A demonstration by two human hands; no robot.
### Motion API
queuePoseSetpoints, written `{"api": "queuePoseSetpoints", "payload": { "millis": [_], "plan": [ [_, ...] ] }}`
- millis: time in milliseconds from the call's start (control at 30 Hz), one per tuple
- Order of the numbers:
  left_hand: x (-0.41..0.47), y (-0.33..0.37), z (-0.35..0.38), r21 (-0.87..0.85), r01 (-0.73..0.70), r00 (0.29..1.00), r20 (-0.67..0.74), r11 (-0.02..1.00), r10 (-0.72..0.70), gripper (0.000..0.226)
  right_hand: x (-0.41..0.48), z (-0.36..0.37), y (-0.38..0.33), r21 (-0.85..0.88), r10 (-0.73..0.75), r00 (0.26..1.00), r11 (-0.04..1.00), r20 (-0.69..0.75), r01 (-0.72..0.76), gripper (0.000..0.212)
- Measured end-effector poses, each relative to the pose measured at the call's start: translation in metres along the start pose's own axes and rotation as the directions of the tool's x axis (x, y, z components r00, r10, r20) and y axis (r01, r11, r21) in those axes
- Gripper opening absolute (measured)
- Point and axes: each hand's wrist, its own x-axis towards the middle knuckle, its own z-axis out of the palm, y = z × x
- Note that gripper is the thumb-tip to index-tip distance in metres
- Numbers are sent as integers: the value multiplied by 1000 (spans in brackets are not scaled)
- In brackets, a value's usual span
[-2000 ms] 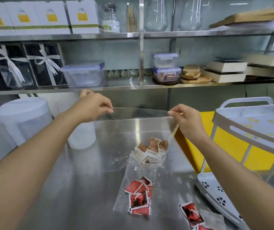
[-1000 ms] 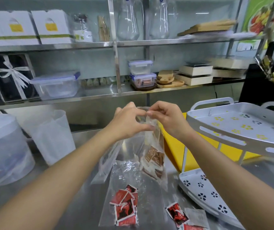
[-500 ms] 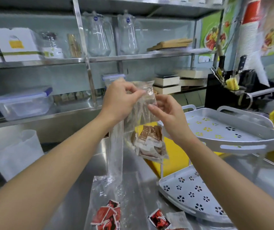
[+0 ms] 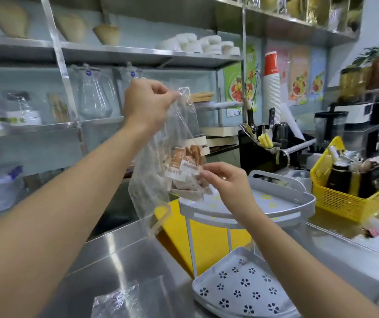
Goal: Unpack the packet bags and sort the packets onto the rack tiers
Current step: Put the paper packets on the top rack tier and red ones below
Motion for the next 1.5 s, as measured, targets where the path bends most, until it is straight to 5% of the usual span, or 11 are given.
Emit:
{"api": "queuePoseSetpoints", "payload": {
  "millis": [233, 400, 600, 733, 833, 1033, 1167, 1233, 1333, 1500],
  "plan": [
    [16, 24, 33, -300, -2, 1000, 1, 954, 3, 31, 22, -57, -26, -46, -48, 958, 998, -284, 37, 11],
    [14, 13, 63, -459, 57, 998, -4, 886, -67, 22, 36, -106, -29, -229, -90, 917, 973, -388, -2, 9],
    [-12, -11, 100, -576, 189, 977, 195, 796, -91, 8, 30, -143, -14, -283, -26, 894, 952, -448, -114, 12],
    [-30, -65, 108, -332, 191, 941, 330, 924, -76, 21, 19, -164, 2, -314, 20, 878, 930, -478, -192, 10],
    [-47, -98, 111, -43, 20, 903, 431, 999, 0, 29, 17, -171, 6, -304, 44, 879, 929, -474, -210, 8],
    [-80, -130, 131, 501, -302, 806, 588, 811, -63, 36, 30, -166, 8, -465, -5, 923, 865, -386, -190, 10],
    [-78, -122, 131, 546, -228, 779, 599, 806, -185, 35, 41, -165, 7, -549, -22, 951, 821, -309, -159, 11],
    [-68, -106, 125, 514, -184, 854, 505, 838, -123, 31, 44, -166, 5, -551, -18, 961, 822, -275, -143, 11],
    [-51, -72, 117, 374, -297, 934, 307, 878, 186, 24, 48, -168, 4, -546, -15, 968, 828, -252, -130, 11],
    [-40, -5, 134, 189, -688, 714, 348, 701, 608, 38, 51, -173, 4, -530, -3, 985, 843, -175, -91, 11]
  ]
}}
